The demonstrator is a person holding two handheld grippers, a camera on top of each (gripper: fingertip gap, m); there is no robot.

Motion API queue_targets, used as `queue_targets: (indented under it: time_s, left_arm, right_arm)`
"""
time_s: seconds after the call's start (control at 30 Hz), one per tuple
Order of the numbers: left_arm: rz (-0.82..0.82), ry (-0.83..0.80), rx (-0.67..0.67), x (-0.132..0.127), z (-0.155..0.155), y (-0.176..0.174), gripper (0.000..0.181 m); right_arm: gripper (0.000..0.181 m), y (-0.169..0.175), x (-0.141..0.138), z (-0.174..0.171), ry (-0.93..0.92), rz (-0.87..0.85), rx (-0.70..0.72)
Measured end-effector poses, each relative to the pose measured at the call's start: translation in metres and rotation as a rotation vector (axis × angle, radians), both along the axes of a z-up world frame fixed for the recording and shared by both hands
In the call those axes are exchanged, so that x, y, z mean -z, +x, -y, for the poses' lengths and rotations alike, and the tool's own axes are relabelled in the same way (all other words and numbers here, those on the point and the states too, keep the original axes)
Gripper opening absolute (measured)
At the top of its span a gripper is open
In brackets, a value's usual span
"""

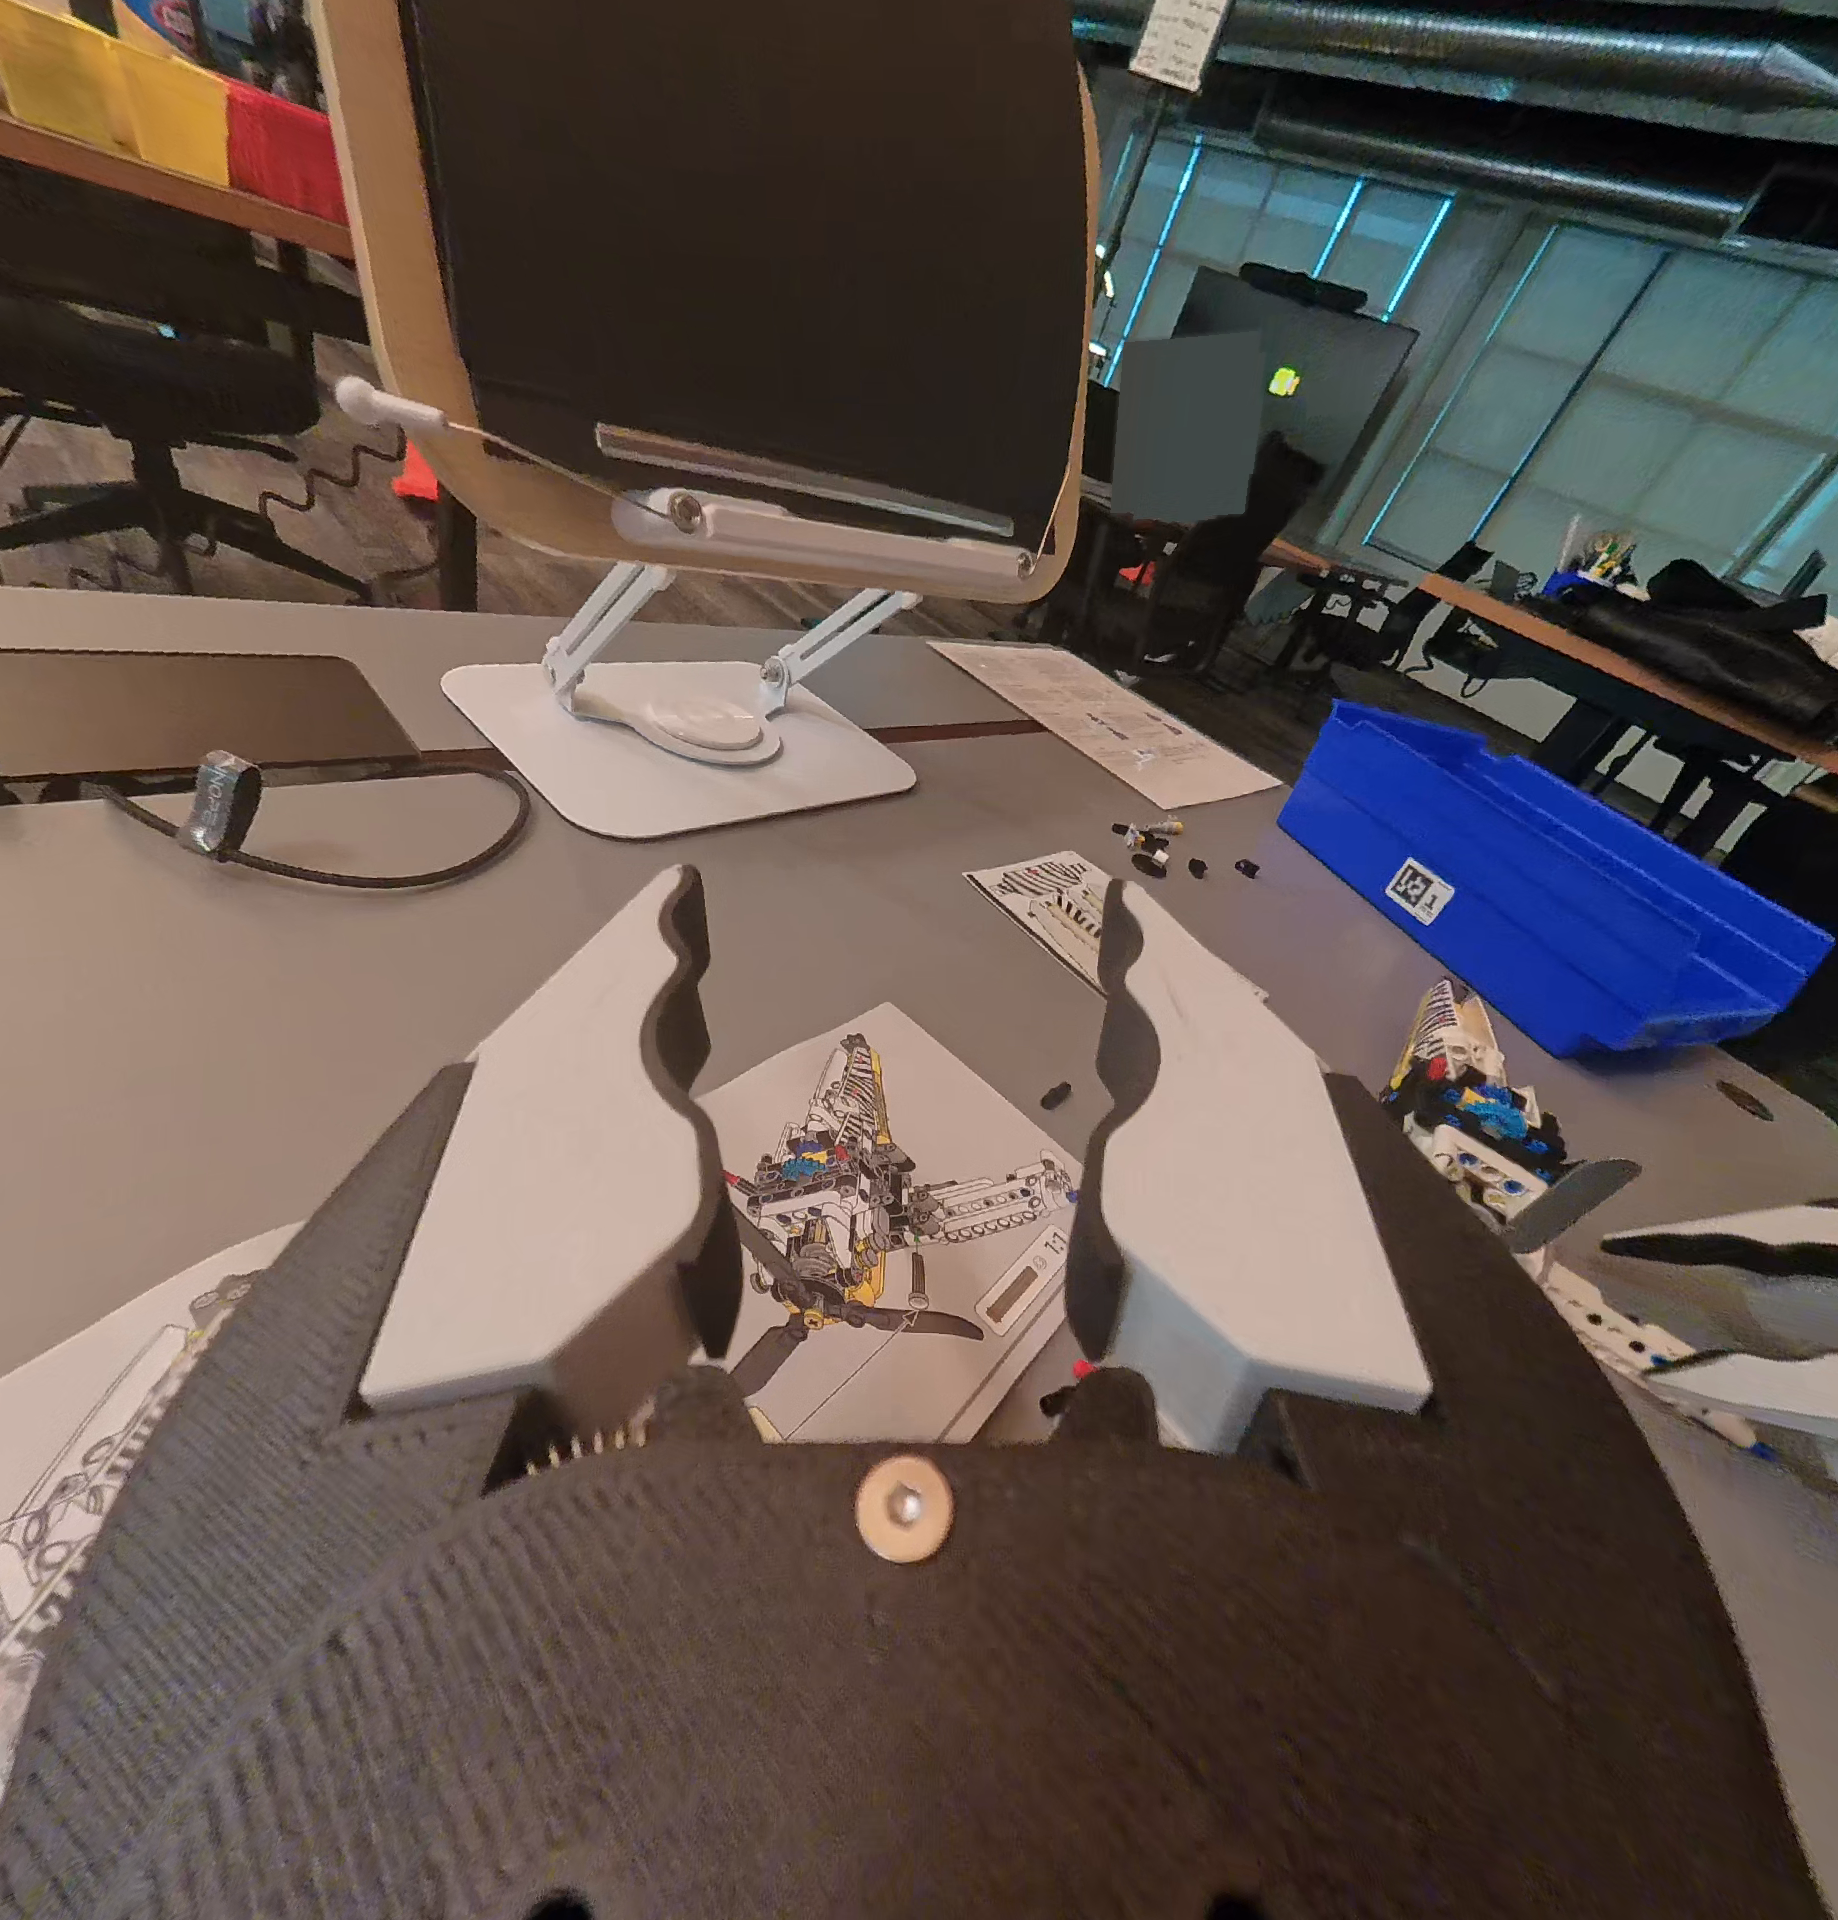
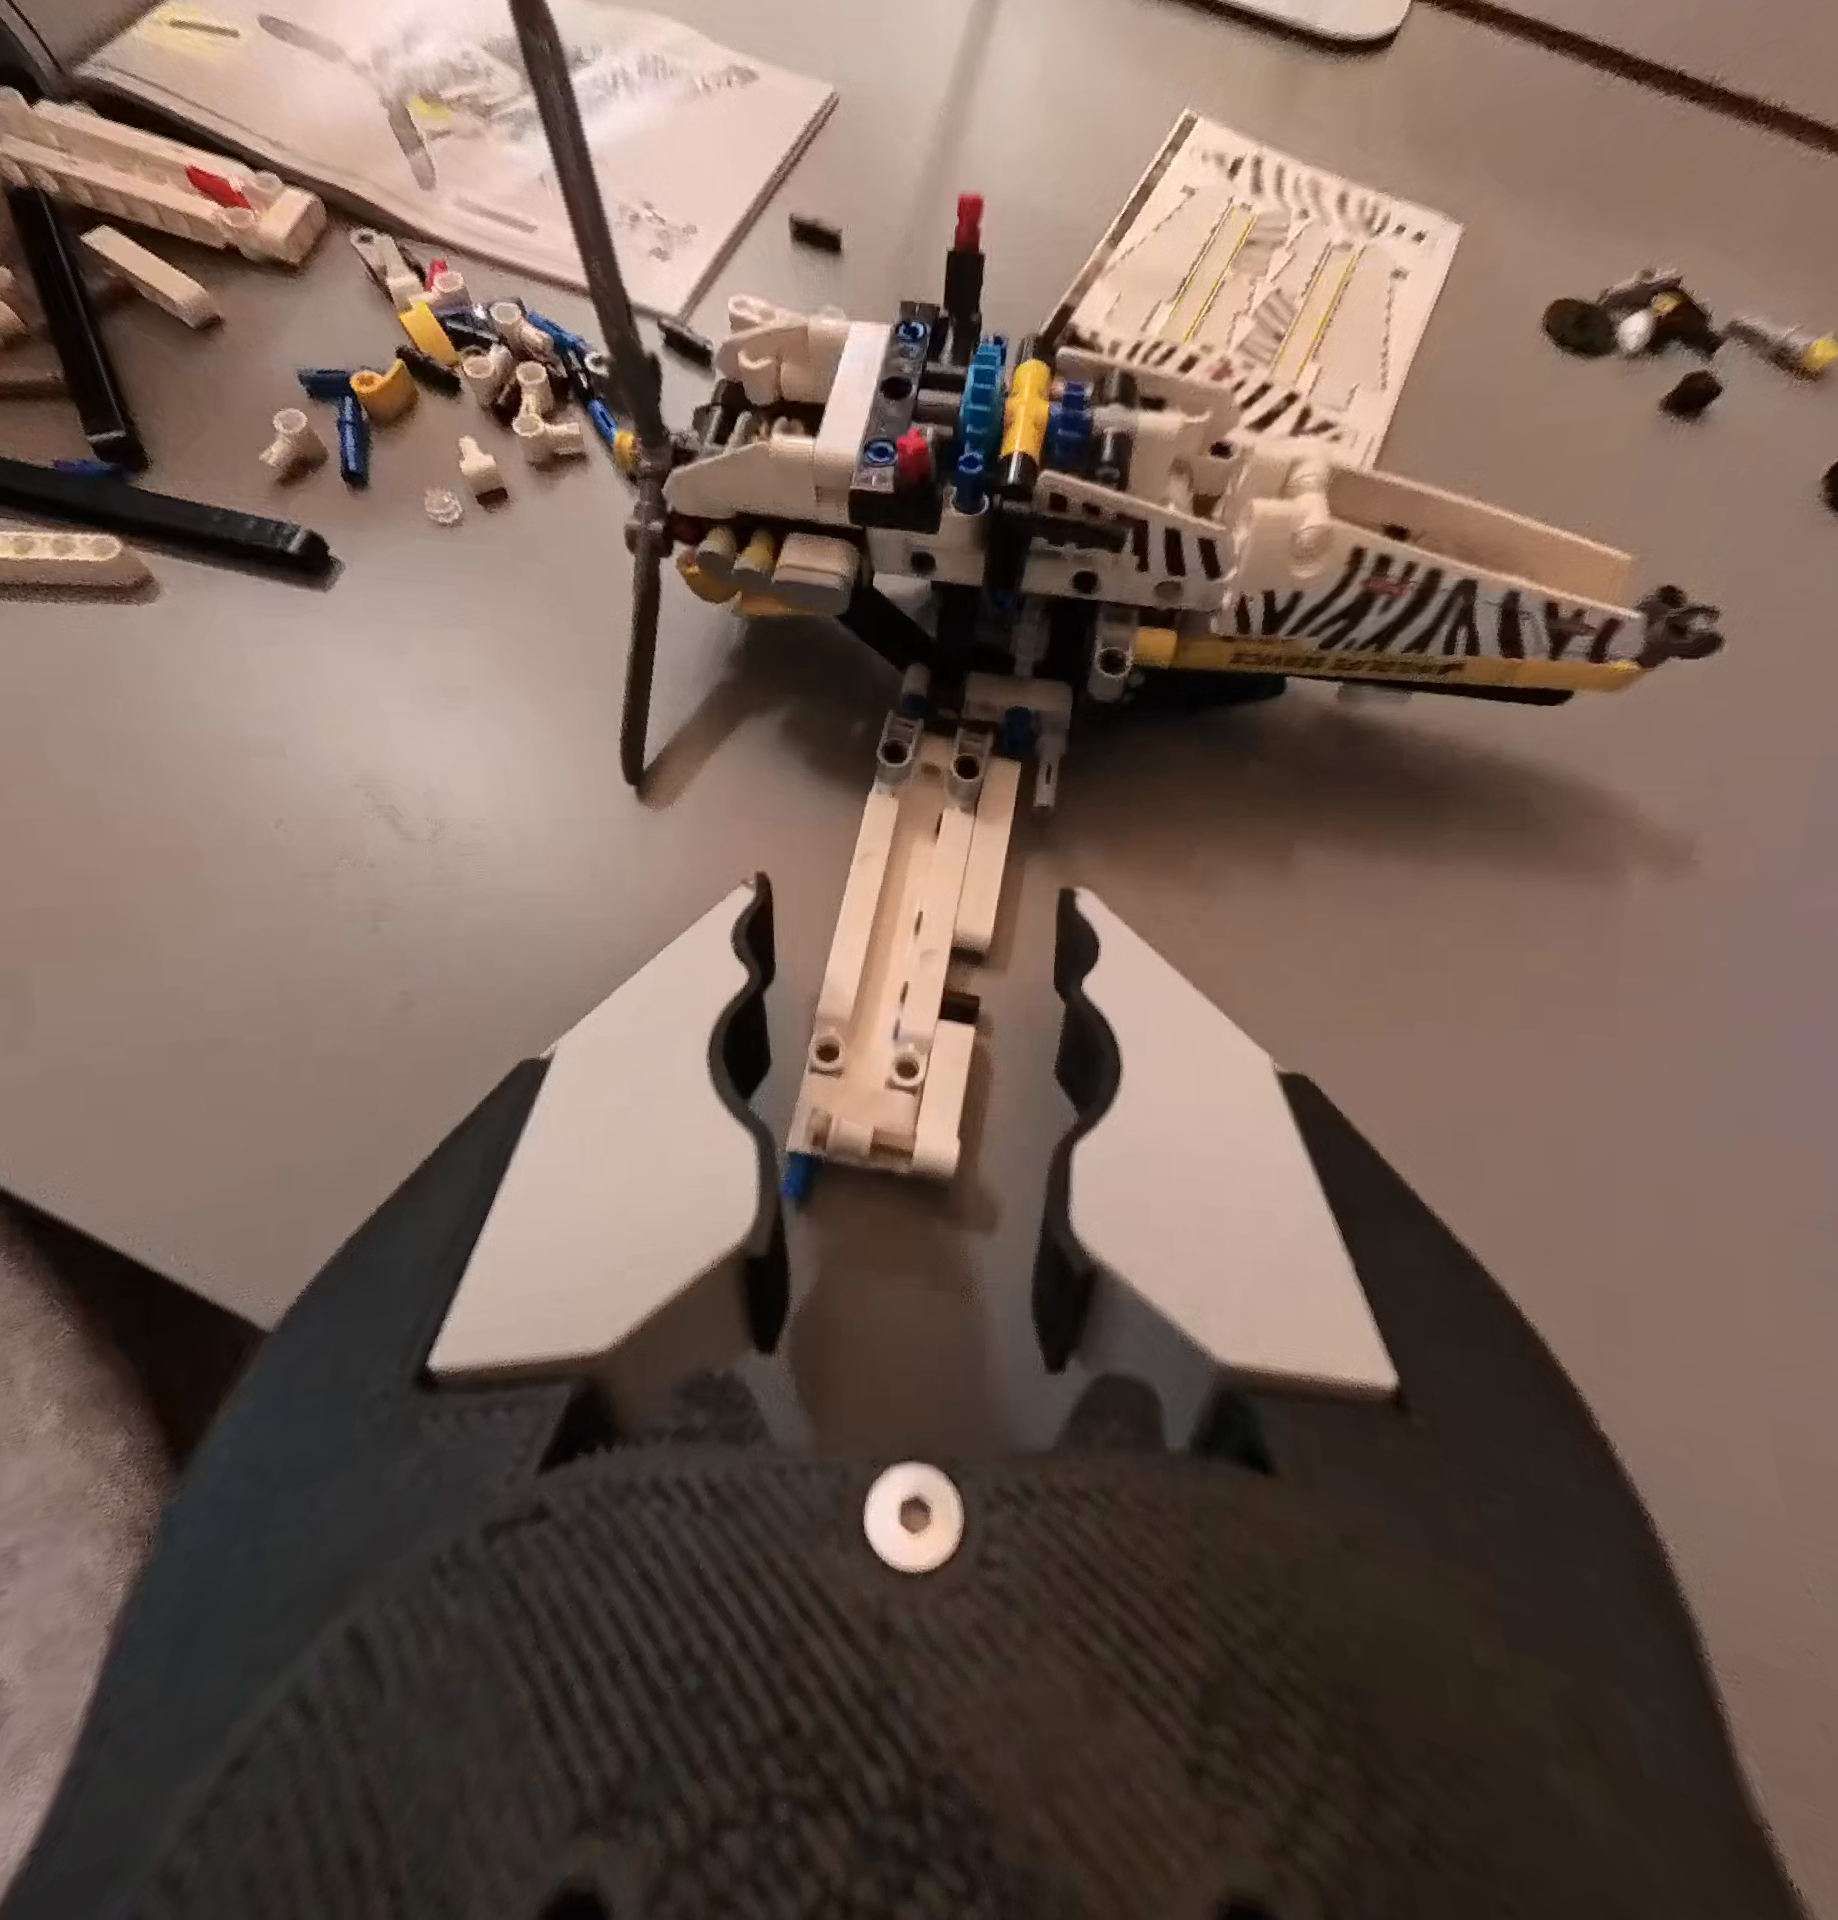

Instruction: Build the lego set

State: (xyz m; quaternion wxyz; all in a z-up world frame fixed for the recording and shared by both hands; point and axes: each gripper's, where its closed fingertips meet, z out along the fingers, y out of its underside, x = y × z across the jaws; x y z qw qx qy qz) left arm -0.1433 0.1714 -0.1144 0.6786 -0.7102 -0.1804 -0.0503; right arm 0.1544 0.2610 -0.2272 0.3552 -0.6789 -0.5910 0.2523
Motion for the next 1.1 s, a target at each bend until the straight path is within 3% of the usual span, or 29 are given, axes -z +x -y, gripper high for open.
queue_targets:
  time_s: [0.13, 0.27, 0.63, 1.1]
  left_arm:
    - [0.003, -0.036, 0.01, 0.009, -0.004, 0.001, 0.075]
    - [0.023, -0.058, 0.023, 0.017, -0.007, 0.001, 0.075]
    - [0.042, -0.104, 0.047, 0.033, -0.014, 0.005, 0.076]
    - [-0.016, -0.121, 0.09, 0.03, -0.02, 0.021, 0.076]
  right_arm:
    - [0.054, -0.009, 0.017, -0.001, -0.064, 0.074, -0.009]
    - [0.033, -0.01, 0.018, -0.004, -0.088, 0.072, -0.003]
    - [0.032, -0.001, -0.022, 0.0, 0.029, -0.209, -0.072]
    - [0.032, -0.001, -0.009, -0.001, -0.033, -0.143, -0.035]
